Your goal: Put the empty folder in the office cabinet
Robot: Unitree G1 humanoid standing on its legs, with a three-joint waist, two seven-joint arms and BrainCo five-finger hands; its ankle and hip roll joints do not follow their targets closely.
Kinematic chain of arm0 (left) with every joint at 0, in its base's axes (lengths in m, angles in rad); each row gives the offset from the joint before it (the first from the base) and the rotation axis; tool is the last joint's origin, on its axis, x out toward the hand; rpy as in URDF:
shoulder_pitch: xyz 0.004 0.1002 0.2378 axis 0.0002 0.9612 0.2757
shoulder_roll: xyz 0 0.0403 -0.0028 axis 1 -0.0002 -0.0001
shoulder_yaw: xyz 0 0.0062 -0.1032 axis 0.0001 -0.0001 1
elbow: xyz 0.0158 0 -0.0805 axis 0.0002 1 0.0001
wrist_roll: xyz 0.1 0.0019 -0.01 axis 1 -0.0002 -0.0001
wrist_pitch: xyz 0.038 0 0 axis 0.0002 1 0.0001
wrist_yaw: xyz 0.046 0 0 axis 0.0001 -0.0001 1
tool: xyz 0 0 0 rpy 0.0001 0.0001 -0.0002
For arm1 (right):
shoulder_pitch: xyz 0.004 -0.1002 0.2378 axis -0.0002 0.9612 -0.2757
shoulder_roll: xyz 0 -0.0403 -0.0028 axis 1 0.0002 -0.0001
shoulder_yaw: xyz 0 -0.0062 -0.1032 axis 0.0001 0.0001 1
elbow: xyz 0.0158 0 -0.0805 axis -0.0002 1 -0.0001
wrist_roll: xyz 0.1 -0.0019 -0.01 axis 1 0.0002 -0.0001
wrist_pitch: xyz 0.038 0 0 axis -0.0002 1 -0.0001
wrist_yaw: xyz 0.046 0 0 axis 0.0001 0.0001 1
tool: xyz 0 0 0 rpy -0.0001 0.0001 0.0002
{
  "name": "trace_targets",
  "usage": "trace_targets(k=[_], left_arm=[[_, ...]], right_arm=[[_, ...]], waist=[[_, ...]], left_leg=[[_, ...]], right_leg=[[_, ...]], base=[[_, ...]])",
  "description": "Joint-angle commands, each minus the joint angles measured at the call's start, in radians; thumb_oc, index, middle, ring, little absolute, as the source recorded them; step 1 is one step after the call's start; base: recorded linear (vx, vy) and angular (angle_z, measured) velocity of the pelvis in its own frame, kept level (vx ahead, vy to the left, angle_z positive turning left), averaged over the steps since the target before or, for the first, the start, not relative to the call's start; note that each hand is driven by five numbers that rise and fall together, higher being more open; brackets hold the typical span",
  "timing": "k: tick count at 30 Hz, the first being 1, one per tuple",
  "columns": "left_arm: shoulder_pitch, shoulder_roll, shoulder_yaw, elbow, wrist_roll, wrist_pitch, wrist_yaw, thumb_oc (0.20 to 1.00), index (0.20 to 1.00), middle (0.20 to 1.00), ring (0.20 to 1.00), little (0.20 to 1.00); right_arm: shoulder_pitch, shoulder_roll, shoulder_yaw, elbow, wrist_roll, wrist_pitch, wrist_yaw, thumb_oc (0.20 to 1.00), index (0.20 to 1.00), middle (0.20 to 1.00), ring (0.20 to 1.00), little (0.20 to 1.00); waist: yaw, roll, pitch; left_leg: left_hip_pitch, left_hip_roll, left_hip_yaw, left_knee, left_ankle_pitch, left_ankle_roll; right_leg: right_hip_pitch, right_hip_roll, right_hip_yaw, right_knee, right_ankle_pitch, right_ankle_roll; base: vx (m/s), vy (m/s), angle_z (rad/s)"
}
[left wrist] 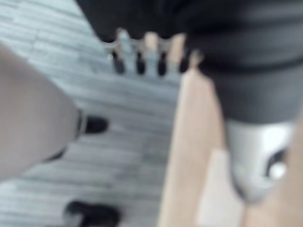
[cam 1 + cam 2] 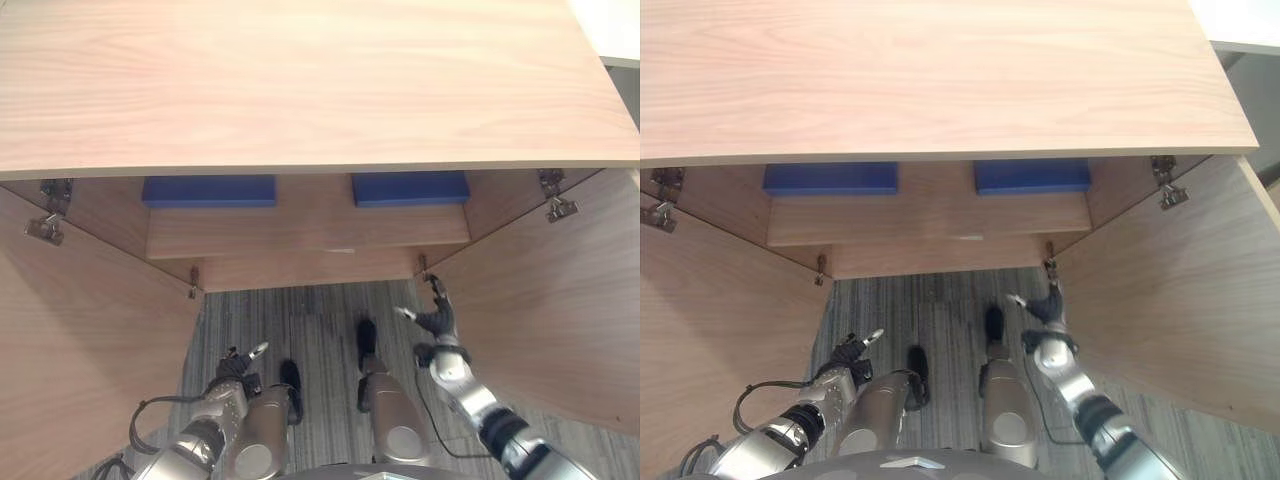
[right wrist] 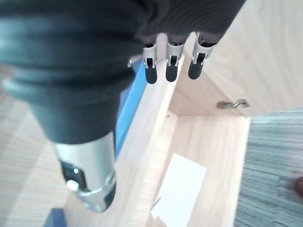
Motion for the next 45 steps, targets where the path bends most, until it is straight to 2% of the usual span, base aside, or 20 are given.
trace_targets(k=[1,4,7,8,10,13,17,19,20,22,25,26,27,28,29,30,33,37,39,45], left_arm=[[0.029,-0.003,0.021,-0.063,0.11,-0.088,-0.045,1.0,1.0,1.0,1.0,1.0],[0.053,0.004,0.043,-0.089,0.148,-0.091,-0.042,1.0,1.0,1.0,1.0,1.0],[0.066,0.01,0.06,-0.095,0.178,-0.061,-0.044,1.0,1.0,1.0,1.0,1.0],[0.073,0.014,0.071,-0.081,0.203,-0.053,-0.069,1.0,1.0,1.0,1.0,1.0],[0.078,0.012,0.079,-0.074,0.219,-0.051,-0.078,1.0,1.0,1.0,1.0,1.0],[0.101,0.007,0.086,-0.047,0.261,-0.061,-0.109,1.0,1.0,1.0,1.0,1.0],[0.148,-0.004,0.098,-0.017,0.303,-0.085,-0.138,1.0,1.0,1.0,1.0,1.0],[0.169,-0.008,0.112,-0.002,0.317,-0.101,-0.142,1.0,1.0,1.0,1.0,1.0],[0.176,-0.007,0.112,0.003,0.312,-0.107,-0.142,1.0,1.0,1.0,1.0,1.0],[0.187,-0.007,0.117,0.009,0.31,-0.109,-0.136,1.0,1.0,1.0,1.0,1.0],[0.212,0.007,0.093,0.05,0.321,-0.182,-0.162,1.0,1.0,1.0,1.0,1.0],[0.229,0.019,0.086,0.061,0.316,-0.22,-0.187,1.0,1.0,1.0,1.0,1.0],[0.229,0.019,0.086,0.061,0.316,-0.22,-0.187,1.0,1.0,1.0,1.0,1.0],[0.242,0.028,0.086,0.057,0.306,-0.244,-0.208,1.0,1.0,1.0,1.0,1.0],[0.253,0.038,0.089,0.047,0.277,-0.254,-0.224,1.0,1.0,1.0,1.0,1.0],[0.253,0.038,0.089,0.047,0.277,-0.254,-0.224,1.0,1.0,1.0,1.0,1.0],[0.274,0.043,0.095,0.035,0.247,-0.263,-0.251,1.0,1.0,1.0,1.0,1.0],[0.294,0.041,0.086,0.038,0.26,-0.261,-0.259,1.0,1.0,1.0,1.0,1.0],[0.303,0.041,0.078,0.036,0.276,-0.259,-0.251,1.0,1.0,1.0,1.0,1.0],[0.33,0.051,0.08,0.036,0.3,-0.245,-0.247,1.0,1.0,1.0,1.0,1.0]], right_arm=[[-0.117,-0.11,-0.076,0.018,-0.033,-0.105,0.116,1.0,1.0,1.0,1.0,1.0],[-0.047,-0.111,-0.118,0.022,-0.052,-0.106,0.207,1.0,1.0,1.0,1.0,1.0],[-0.004,-0.109,-0.139,0.03,0.007,-0.09,0.267,1.0,1.0,1.0,1.0,1.0],[0.023,-0.096,-0.164,0.056,0.038,-0.054,0.301,1.0,1.0,1.0,1.0,1.0],[0.035,-0.088,-0.178,0.078,0.05,-0.068,0.294,1.0,1.0,1.0,1.0,1.0],[0.064,-0.064,-0.215,0.104,0.062,-0.127,0.232,1.0,1.0,1.0,1.0,1.0],[0.107,-0.027,-0.273,0.116,0.058,-0.118,0.167,1.0,1.0,1.0,1.0,1.0],[0.128,-0.011,-0.307,0.144,-0.005,-0.127,0.123,1.0,1.0,1.0,1.0,1.0],[0.132,-0.007,-0.313,0.158,-0.026,-0.133,0.101,1.0,1.0,1.0,1.0,1.0],[0.139,0.0,-0.323,0.175,-0.054,-0.142,0.045,1.0,1.0,1.0,1.0,1.0],[0.133,0.009,-0.356,0.228,-0.018,-0.183,-0.028,1.0,1.0,1.0,1.0,1.0],[0.13,0.012,-0.388,0.251,0.011,-0.203,-0.06,1.0,1.0,1.0,1.0,1.0],[0.13,0.012,-0.388,0.251,0.011,-0.203,-0.06,1.0,1.0,1.0,1.0,1.0],[0.133,0.021,-0.425,0.253,0.037,-0.208,-0.122,1.0,1.0,1.0,1.0,1.0],[0.139,0.036,-0.468,0.253,0.062,-0.212,-0.188,1.0,1.0,1.0,1.0,1.0],[0.139,0.036,-0.468,0.253,0.062,-0.212,-0.188,1.0,1.0,1.0,1.0,1.0],[0.136,0.059,-0.538,0.247,0.113,-0.218,-0.308,1.0,1.0,1.0,1.0,1.0],[0.119,0.076,-0.594,0.252,0.148,-0.225,-0.407,1.0,1.0,1.0,1.0,1.0],[0.113,0.086,-0.62,0.256,0.186,-0.228,-0.429,1.0,1.0,1.0,1.0,1.0],[0.101,0.087,-0.669,0.308,0.26,-0.296,-0.471,1.0,1.0,1.0,1.0,1.0]], waist=[[0.01,0.062,0.042],[-0.002,0.052,0.022],[-0.006,0.045,0.014],[-0.01,0.039,0.006],[-0.01,0.038,0.003],[-0.015,0.039,-0.002],[-0.031,0.049,-0.01],[-0.031,0.06,-0.014],[-0.023,0.081,-0.011],[-0.022,0.087,-0.013],[-0.02,0.095,-0.024],[-0.02,0.106,-0.024],[-0.02,0.106,-0.024],[-0.02,0.122,-0.021],[-0.02,0.142,-0.018],[-0.02,0.142,-0.018],[-0.003,0.171,-0.027],[0.019,0.185,-0.049],[0.024,0.189,-0.066],[0.049,0.184,-0.106]], left_leg=[[0.17,0.004,-0.032,-0.068,-0.128,-0.026],[0.204,-0.005,-0.021,-0.069,-0.146,-0.018],[0.216,-0.008,-0.01,-0.054,-0.159,-0.015],[0.226,-0.008,0.0,-0.044,-0.171,-0.011],[0.234,-0.009,0.005,-0.042,-0.175,-0.006],[0.253,-0.011,0.014,-0.053,-0.171,-0.002],[0.301,-0.02,0.029,-0.113,-0.142,-0.001],[0.347,-0.014,0.07,-0.182,-0.107,-0.009],[0.373,0.004,0.076,-0.197,-0.118,-0.016],[0.405,0.006,0.102,-0.245,-0.102,-0.012],[0.389,0.005,0.088,-0.274,-0.088,0.002],[0.377,0.013,0.093,-0.289,-0.077,0.006],[0.377,0.013,0.093,-0.289,-0.077,0.006],[0.372,0.025,0.103,-0.313,-0.059,0.007],[0.366,0.039,0.12,-0.341,-0.034,0.006],[0.366,0.039,0.12,-0.341,-0.034,0.006],[0.348,0.068,0.153,-0.375,0.006,0.003],[0.355,0.08,0.163,-0.41,0.03,-0.001],[0.364,0.085,0.161,-0.431,0.044,-0.007],[0.397,0.098,0.152,-0.456,0.062,-0.036]], right_leg=[[0.059,0.047,-0.006,0.018,-0.036,0.022],[0.091,0.048,-0.001,-0.011,-0.022,0.033],[0.106,0.045,-0.013,-0.044,-0.015,0.042],[0.108,0.039,-0.023,-0.066,-0.005,0.054],[0.108,0.038,-0.027,-0.077,-0.003,0.06],[0.099,0.044,-0.033,-0.086,-0.004,0.072],[0.077,0.061,-0.06,-0.086,0.001,0.086],[0.058,0.063,-0.142,-0.086,0.006,0.094],[0.068,0.071,-0.179,-0.086,0.005,0.103],[0.081,0.053,-0.212,-0.061,0.028,0.106],[0.075,0.034,-0.165,0.065,0.012,0.098],[0.08,0.021,-0.144,0.122,-0.005,0.09],[0.08,0.021,-0.144,0.122,-0.005,0.09],[0.096,0.008,-0.131,0.151,-0.033,0.083],[0.13,-0.007,-0.126,0.164,-0.065,0.076],[0.13,-0.007,-0.126,0.164,-0.065,0.076],[0.209,-0.052,-0.144,0.169,-0.108,0.067],[0.264,-0.083,-0.157,0.182,-0.128,0.074],[0.29,-0.071,-0.158,0.162,-0.151,0.077],[0.341,-0.03,-0.198,0.065,-0.155,0.09]], base=[[-0.14,0.071,-0.04],[-0.18,0.091,-0.19],[-0.17,0.052,-0.16],[-0.23,0.064,-0.08],[-0.17,0.043,-0.03],[-0.17,0.074,-0.09],[-0.12,0.159,-0.45],[-0.09,0.186,-0.85],[-0.03,0.132,-0.87],[-0.07,0.086,-0.89],[-0.21,0.026,-0.51],[-0.17,0.023,-0.07],[-0.23,0.03,0.12],[-0.22,0.026,0.22],[-0.22,0.026,0.22],[-0.18,0.005,0.13],[-0.12,-0.026,-0.26],[-0.05,-0.076,-0.86],[0.01,-0.19,-0.14],[0.06,-0.216,-0.18]])
